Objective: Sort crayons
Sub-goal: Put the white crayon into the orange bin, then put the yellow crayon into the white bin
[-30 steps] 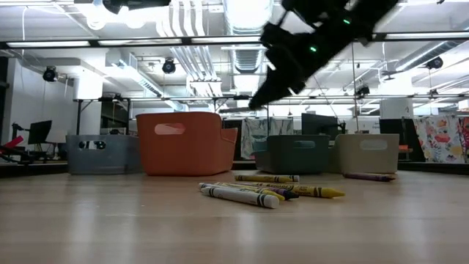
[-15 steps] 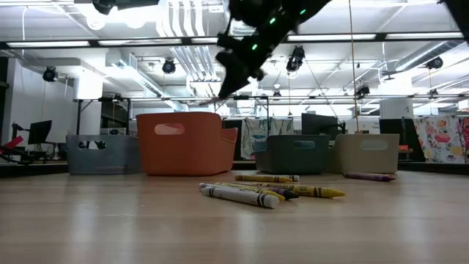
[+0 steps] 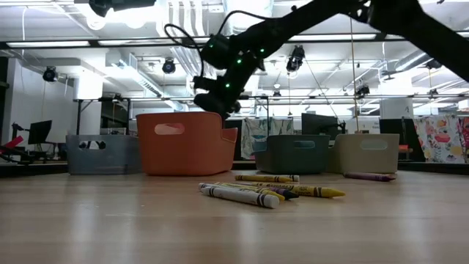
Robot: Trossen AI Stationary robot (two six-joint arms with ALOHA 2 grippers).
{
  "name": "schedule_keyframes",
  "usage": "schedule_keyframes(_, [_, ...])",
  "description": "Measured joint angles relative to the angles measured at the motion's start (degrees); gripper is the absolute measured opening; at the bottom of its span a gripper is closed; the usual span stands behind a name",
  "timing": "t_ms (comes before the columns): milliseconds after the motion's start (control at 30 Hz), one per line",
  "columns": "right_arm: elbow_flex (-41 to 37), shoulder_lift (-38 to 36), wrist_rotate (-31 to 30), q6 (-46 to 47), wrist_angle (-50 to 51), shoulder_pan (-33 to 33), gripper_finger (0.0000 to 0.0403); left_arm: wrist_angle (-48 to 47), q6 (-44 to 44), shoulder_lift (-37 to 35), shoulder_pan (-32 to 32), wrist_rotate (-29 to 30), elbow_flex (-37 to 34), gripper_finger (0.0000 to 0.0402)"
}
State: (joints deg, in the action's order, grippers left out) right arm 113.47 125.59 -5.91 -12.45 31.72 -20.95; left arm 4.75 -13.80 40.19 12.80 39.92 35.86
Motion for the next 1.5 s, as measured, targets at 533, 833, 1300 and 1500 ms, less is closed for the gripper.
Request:
schedule_keyframes(533, [3.7, 2.7, 4.9, 1.8, 0.6, -0.1, 0.0013, -0.2, 1.1, 0.7, 0.0, -0.1, 0.0, 0.0107])
schedule_keyframes(833, [3.7, 2.7, 4.4, 2.4, 1.0, -0.1, 0.0011, -0.2, 1.9, 1.5, 0.0, -0.1, 0.0, 0.0107])
schedule_keyframes(1300, [4.1, 0.0, 4.8, 3.6, 6.2, 0.1, 0.0081, -0.2, 3.6, 1.8, 0.0, -0.1, 0.0, 0.0107])
schedule_keyframes(1500, [4.4, -7.7, 4.9, 6.0, 17.7, 1.8, 0.007, -1.6, 6.3, 2.8, 0.0, -0.1, 0.0, 0.0107])
